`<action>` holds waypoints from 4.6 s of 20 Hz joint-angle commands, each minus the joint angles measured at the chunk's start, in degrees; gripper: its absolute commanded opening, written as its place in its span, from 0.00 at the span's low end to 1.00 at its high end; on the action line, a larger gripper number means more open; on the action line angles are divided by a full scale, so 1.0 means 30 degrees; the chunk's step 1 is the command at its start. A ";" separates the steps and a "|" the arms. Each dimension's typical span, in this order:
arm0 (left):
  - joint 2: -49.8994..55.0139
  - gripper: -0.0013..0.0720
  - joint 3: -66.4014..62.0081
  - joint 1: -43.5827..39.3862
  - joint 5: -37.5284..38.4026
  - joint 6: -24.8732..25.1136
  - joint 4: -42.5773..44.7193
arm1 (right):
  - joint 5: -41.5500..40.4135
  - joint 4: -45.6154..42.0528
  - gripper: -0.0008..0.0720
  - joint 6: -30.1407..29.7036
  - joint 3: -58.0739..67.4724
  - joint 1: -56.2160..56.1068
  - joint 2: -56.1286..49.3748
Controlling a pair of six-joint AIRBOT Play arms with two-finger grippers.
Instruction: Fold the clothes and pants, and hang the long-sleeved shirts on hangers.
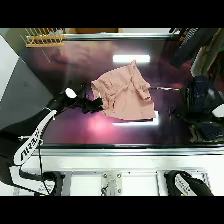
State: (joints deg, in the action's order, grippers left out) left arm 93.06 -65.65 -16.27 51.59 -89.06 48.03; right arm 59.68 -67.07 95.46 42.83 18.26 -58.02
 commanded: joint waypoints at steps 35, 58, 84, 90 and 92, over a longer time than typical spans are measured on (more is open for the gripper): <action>-1.6327 0.03 -0.3840 -0.5224 0.5005 -0.9952 0.8255 | 0.3796 0.1559 0.02 -0.1231 1.5795 -0.5042 0.3767; -0.4976 0.03 0.1603 0.4459 0.0138 -0.0736 0.0794 | 0.2404 -0.3803 0.02 -0.1588 1.1111 -0.9253 -0.5421; -0.7803 0.70 0.5508 0.2404 -0.1974 -0.0736 0.0656 | 0.0197 -0.2404 0.86 -0.1100 0.4306 -0.7490 -0.2040; -1.1315 0.25 0.5508 0.2331 -0.0109 -0.0736 0.0648 | 0.2368 0.3606 0.93 -0.6513 0.4605 0.0080 -0.6054; -1.1861 0.03 0.5508 0.2280 -0.0182 -0.0743 0.0641 | 0.2419 0.6200 0.93 -0.8378 0.4605 0.1698 -0.8568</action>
State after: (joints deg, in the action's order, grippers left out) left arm 60.77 -49.08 -9.30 49.82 -91.22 50.02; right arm 64.47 -60.14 79.26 56.16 15.40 -75.61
